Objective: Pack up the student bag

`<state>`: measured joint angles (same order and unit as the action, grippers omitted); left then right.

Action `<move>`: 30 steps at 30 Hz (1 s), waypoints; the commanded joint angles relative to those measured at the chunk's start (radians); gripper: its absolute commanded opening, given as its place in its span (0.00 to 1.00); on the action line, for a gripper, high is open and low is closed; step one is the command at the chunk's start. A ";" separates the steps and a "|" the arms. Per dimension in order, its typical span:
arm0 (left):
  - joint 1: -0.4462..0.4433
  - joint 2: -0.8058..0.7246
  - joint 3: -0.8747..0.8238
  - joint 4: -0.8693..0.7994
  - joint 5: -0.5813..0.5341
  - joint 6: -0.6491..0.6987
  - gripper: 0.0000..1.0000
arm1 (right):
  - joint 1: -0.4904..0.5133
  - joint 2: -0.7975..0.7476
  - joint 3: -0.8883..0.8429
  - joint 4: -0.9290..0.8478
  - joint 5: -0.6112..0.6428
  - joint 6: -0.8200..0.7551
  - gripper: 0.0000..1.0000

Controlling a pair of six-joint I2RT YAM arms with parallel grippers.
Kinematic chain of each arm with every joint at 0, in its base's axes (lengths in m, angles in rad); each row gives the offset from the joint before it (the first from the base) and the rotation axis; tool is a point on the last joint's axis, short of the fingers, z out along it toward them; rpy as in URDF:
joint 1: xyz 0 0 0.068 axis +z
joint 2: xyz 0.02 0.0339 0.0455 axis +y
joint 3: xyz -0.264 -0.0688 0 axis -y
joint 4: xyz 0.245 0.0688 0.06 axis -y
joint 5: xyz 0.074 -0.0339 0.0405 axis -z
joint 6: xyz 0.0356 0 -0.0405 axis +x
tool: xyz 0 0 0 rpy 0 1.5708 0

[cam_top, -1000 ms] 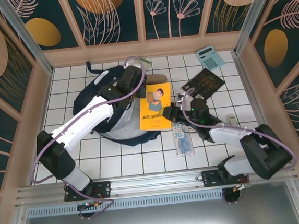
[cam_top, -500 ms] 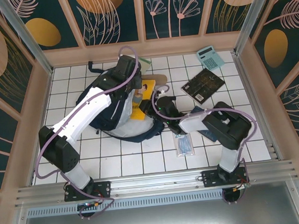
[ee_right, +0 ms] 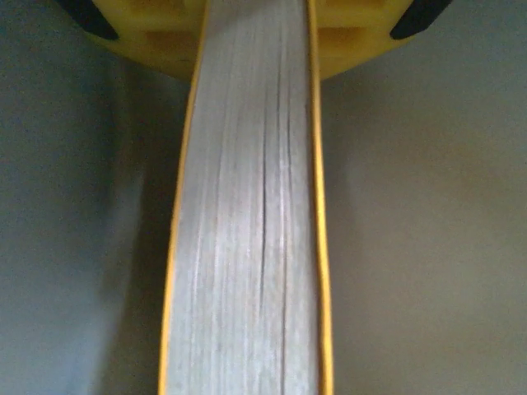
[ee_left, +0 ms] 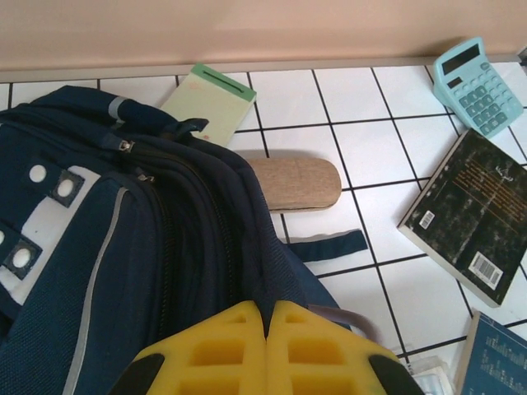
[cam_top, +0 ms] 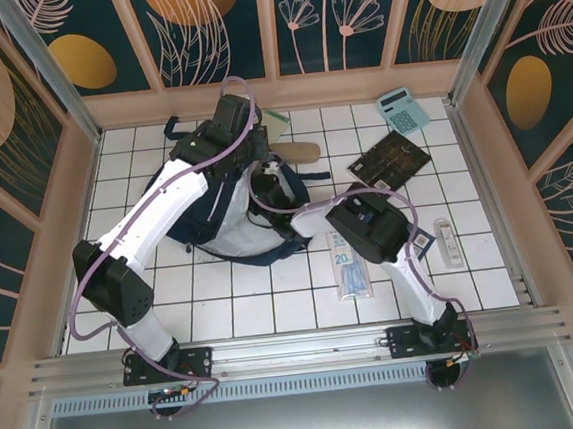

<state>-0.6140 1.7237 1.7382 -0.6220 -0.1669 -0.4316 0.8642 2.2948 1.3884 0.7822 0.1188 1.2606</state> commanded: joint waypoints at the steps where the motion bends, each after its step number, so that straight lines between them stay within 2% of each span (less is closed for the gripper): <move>1: -0.004 0.015 0.060 0.088 0.044 -0.010 0.00 | 0.029 0.060 0.161 0.003 0.036 0.049 0.00; 6: -0.003 0.016 0.057 0.097 0.051 -0.016 0.00 | 0.042 0.164 0.327 -0.109 0.027 0.025 0.00; 9: -0.003 0.015 0.057 0.091 0.039 -0.011 0.00 | 0.040 0.166 0.303 -0.086 0.015 0.019 0.38; 11: -0.003 0.010 0.054 0.087 0.025 -0.006 0.00 | 0.038 0.133 0.255 -0.063 0.017 -0.001 0.56; 14: -0.001 0.005 0.045 0.087 0.008 -0.001 0.00 | 0.034 0.076 0.188 -0.057 0.022 -0.029 0.70; 16: 0.002 0.004 0.037 0.087 0.001 0.001 0.00 | 0.029 0.028 0.122 -0.026 0.022 -0.040 0.76; 17: 0.003 0.001 0.032 0.088 0.000 0.001 0.00 | 0.027 0.006 0.091 -0.016 0.024 -0.045 0.92; 18: 0.006 -0.003 0.026 0.089 -0.003 0.003 0.00 | 0.027 -0.021 0.056 -0.006 0.025 -0.050 0.99; 28: 0.041 -0.073 -0.053 0.098 -0.038 0.011 0.00 | 0.016 -0.296 -0.280 0.019 0.055 -0.082 0.99; 30: 0.045 -0.082 -0.068 0.100 -0.040 0.011 0.00 | 0.016 -0.352 -0.327 -0.032 0.074 -0.090 0.99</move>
<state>-0.5789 1.7046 1.6783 -0.5941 -0.1703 -0.4313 0.8841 2.0380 1.1065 0.7521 0.1558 1.2011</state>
